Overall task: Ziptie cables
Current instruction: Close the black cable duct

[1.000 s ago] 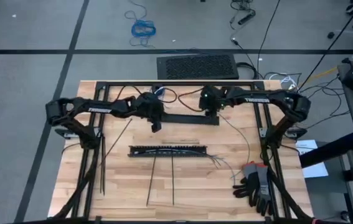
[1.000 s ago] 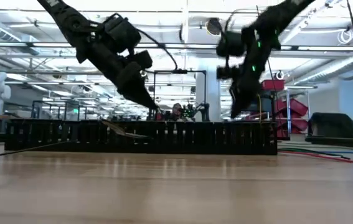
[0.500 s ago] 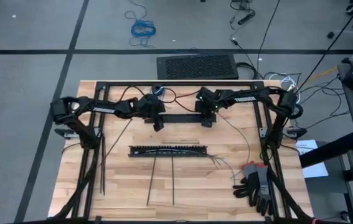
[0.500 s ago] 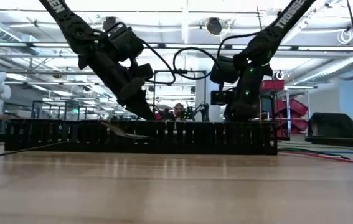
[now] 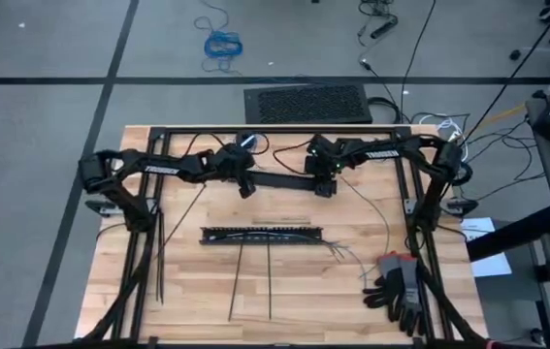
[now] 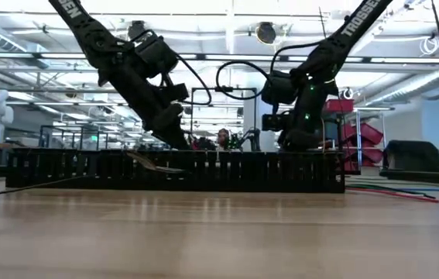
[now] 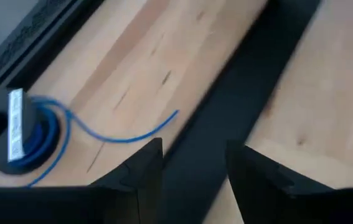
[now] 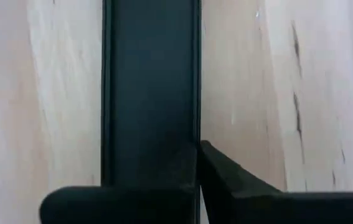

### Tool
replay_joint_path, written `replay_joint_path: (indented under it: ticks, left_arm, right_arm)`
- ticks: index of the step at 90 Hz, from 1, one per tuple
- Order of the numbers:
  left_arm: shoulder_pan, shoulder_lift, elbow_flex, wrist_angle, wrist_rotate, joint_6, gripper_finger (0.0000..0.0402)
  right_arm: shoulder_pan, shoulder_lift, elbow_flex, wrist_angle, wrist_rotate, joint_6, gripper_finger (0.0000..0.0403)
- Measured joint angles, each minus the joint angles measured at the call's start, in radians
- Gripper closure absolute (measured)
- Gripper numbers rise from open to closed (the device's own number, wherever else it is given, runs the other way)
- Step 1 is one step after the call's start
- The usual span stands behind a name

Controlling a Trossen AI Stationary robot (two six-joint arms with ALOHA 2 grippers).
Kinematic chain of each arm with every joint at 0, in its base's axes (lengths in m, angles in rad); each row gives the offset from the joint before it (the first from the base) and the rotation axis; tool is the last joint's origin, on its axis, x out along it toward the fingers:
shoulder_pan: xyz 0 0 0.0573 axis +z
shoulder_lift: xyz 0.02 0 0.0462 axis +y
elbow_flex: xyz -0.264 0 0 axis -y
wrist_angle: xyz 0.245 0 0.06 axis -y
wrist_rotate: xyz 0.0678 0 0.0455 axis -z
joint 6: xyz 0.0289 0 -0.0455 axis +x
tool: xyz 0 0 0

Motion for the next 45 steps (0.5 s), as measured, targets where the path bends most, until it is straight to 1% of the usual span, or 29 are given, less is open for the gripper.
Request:
replay_joint_path:
  ticks: [16,25,35,45]
  left_arm:
    - [-0.001,0.001,0.000,0.001,-0.010,0.007,0.0230]
    - [-0.001,0.001,0.000,0.029,0.002,0.011,0.0230]
    - [-0.002,0.001,0.001,0.068,0.076,0.045,0.0230]
    - [-0.002,0.001,0.023,0.092,0.158,0.088,0.0230]
  right_arm:
    - [0.052,-0.150,0.004,-0.059,0.045,-0.008,0.0402]
    - [0.085,-0.213,0.000,-0.098,0.048,-0.008,0.0402]
    - [0.118,-0.274,0.003,-0.100,0.048,-0.008,0.0402]
    - [0.145,-0.292,0.003,-0.107,0.055,-0.004,0.0402]
